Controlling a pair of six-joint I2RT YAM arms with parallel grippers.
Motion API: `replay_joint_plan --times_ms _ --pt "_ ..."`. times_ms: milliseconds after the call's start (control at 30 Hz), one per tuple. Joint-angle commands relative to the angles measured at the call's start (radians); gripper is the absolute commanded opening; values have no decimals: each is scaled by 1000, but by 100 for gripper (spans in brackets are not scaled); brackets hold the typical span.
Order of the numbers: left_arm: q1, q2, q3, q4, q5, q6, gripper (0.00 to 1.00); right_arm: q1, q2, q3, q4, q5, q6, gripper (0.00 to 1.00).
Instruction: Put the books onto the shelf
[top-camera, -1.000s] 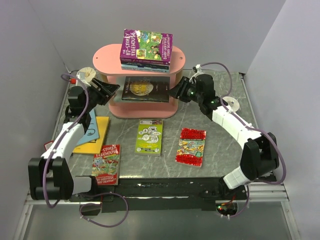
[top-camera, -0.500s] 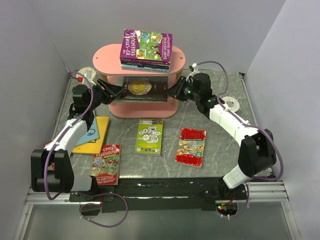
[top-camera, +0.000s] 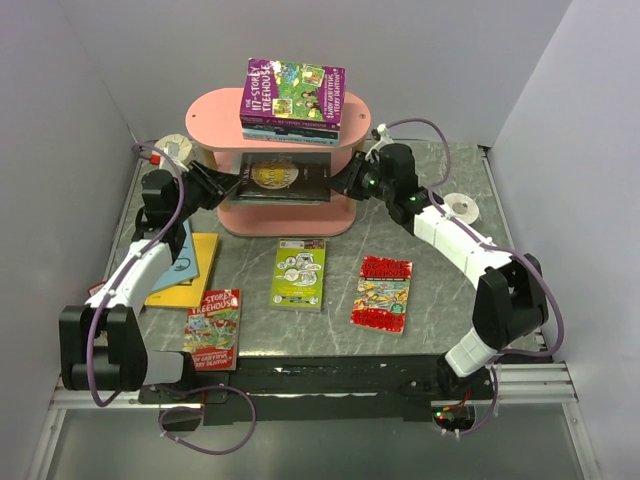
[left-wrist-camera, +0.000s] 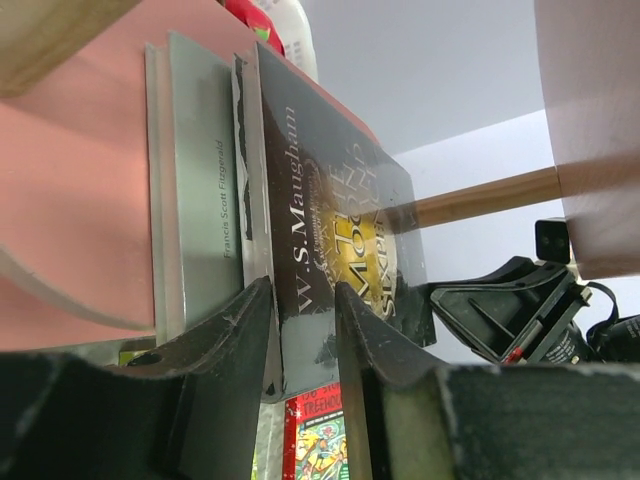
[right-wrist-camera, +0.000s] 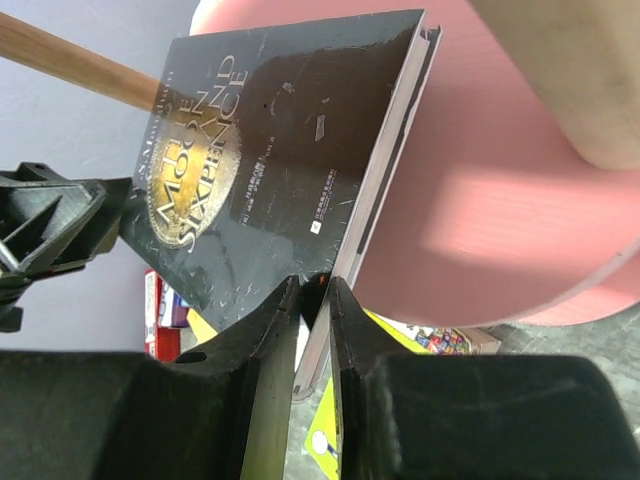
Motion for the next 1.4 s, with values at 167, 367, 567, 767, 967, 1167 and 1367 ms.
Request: replay_joint_plan --times_ms 167,367,567,767,967,1167,1367 --pt "-10 -105 36 3 27 20 36 59 33 101 32 -35 -6 23" --pt "-7 -131 8 -17 3 35 36 70 51 116 32 -35 -2 23" --pt "10 -131 -10 -27 -11 38 36 87 67 144 23 -34 -5 23" --pt "25 -117 -4 -90 -66 57 40 93 70 153 19 -29 -5 23" --pt "31 -88 14 -104 -71 46 48 93 62 141 24 -28 -3 23" --pt "31 -64 37 -86 -40 29 47 95 62 146 27 -32 0 23" --pt "31 -56 45 -64 -7 18 42 105 73 158 21 -34 -2 23"
